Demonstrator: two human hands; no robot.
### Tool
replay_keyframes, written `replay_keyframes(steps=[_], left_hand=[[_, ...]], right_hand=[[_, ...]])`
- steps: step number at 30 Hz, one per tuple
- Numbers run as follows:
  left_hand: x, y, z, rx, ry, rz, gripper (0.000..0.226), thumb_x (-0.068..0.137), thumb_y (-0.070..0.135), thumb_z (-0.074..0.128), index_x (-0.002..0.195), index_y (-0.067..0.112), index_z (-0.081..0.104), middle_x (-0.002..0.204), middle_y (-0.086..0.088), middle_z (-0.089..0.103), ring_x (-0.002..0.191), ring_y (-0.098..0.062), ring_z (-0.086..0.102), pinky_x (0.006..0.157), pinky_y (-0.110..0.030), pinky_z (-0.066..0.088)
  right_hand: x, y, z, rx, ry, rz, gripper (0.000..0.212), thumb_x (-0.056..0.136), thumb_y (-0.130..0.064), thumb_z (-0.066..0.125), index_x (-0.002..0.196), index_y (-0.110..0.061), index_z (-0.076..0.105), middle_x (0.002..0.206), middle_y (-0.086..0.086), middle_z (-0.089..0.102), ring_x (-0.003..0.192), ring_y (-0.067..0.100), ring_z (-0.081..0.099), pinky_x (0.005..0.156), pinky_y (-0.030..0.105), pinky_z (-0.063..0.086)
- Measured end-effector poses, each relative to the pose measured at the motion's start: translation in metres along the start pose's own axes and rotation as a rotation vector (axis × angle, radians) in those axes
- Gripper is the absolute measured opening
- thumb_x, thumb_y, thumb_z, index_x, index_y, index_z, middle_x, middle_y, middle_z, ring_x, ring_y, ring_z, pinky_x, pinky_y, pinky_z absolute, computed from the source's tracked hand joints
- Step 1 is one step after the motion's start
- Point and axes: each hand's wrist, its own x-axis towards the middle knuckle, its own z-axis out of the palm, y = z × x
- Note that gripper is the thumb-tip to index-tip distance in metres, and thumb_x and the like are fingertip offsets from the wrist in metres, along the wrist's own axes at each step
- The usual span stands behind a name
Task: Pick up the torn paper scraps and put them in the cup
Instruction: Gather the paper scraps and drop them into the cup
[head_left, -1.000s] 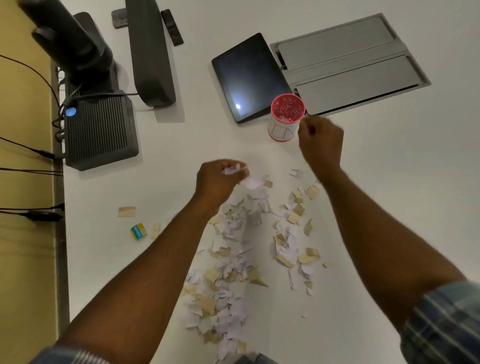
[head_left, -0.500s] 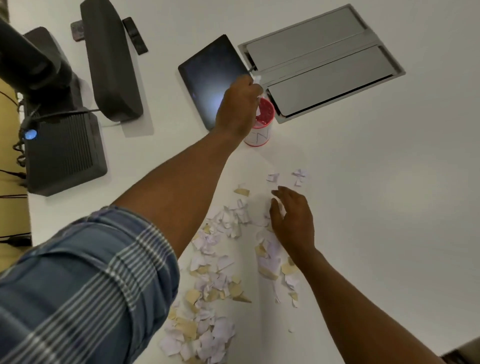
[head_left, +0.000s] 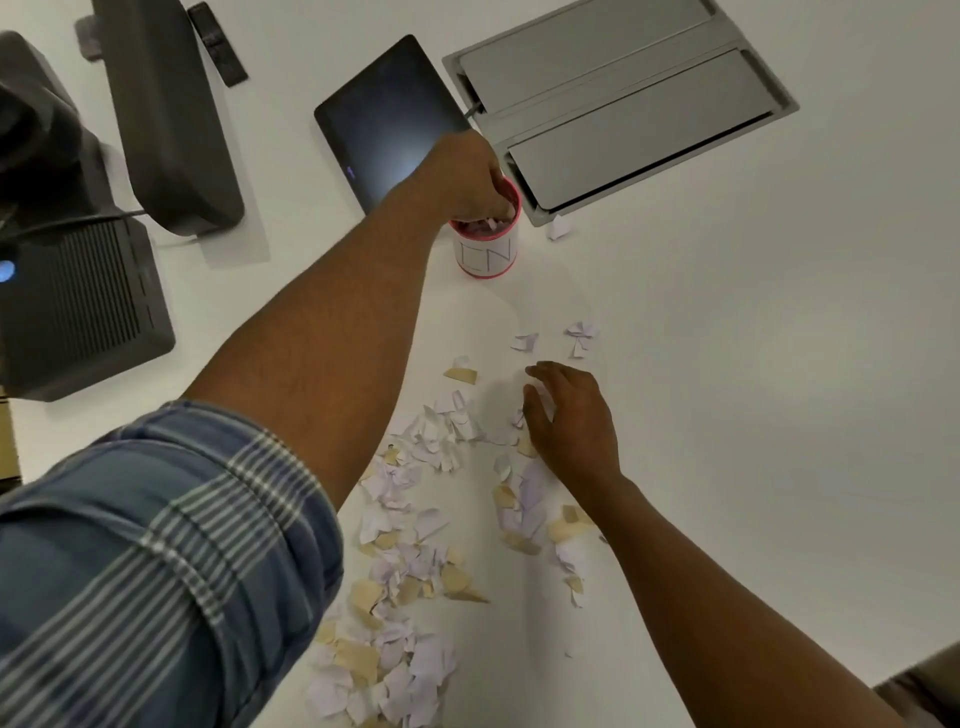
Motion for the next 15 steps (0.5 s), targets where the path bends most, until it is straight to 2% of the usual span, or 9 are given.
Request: replay_keyframes(steps=[3, 6, 9, 12, 15], left_hand=[[-0.008, -0.003, -0.006, -0.038, 0.068, -0.009, 0.042, 0.077, 0.033, 0.073, 0.112, 0.011, 0.066, 0.109, -0.009, 0.068, 0.099, -0.022, 0.063, 0.077, -0.027, 0.049], [-0.031, -0.007, -0.003, -0.198, 0.352, -0.04, 0.023, 0.084, 0.027, 0.065, 0.101, 0.012, 0.069, 0.098, -0.006, 0.07, 0.089, -0.016, 0.063, 0.076, -0.024, 0.051], [-0.07, -0.017, 0.016, -0.303, 0.583, -0.05, 0.021, 0.089, 0.028, 0.055, 0.09, 0.012, 0.068, 0.086, -0.005, 0.069, 0.074, -0.013, 0.06, 0.067, -0.026, 0.051], [-0.118, -0.036, 0.053, -0.313, 0.612, -0.082, 0.021, 0.09, 0.026, 0.053, 0.092, 0.011, 0.067, 0.088, -0.007, 0.067, 0.077, -0.022, 0.061, 0.069, -0.033, 0.052], [-0.165, -0.057, 0.091, -0.287, 0.53, -0.137, 0.022, 0.091, 0.024, 0.054, 0.102, 0.011, 0.068, 0.101, -0.007, 0.068, 0.092, -0.024, 0.063, 0.077, -0.039, 0.053]], right_hand=[[0.012, 0.002, -0.006, -0.011, 0.018, -0.012, 0.029, 0.093, -0.025, 0.054, 0.118, -0.014, 0.062, 0.121, 0.005, 0.065, 0.114, 0.024, 0.054, 0.094, 0.031, 0.043], [0.036, 0.006, -0.017, -0.037, 0.05, -0.044, 0.029, 0.092, -0.024, 0.055, 0.118, -0.012, 0.063, 0.119, 0.007, 0.065, 0.112, 0.026, 0.054, 0.093, 0.033, 0.043], [0.075, 0.009, -0.027, -0.079, 0.06, -0.047, 0.032, 0.093, -0.023, 0.054, 0.122, -0.012, 0.06, 0.124, 0.009, 0.061, 0.115, 0.028, 0.052, 0.094, 0.034, 0.042], [0.121, 0.011, -0.027, -0.159, 0.013, -0.027, 0.04, 0.093, -0.025, 0.054, 0.131, -0.013, 0.05, 0.137, 0.011, 0.05, 0.124, 0.029, 0.045, 0.1, 0.038, 0.04], [0.16, 0.012, -0.02, -0.229, -0.079, 0.025, 0.056, 0.092, -0.028, 0.057, 0.142, -0.019, 0.036, 0.152, 0.01, 0.031, 0.137, 0.031, 0.032, 0.108, 0.045, 0.035]])
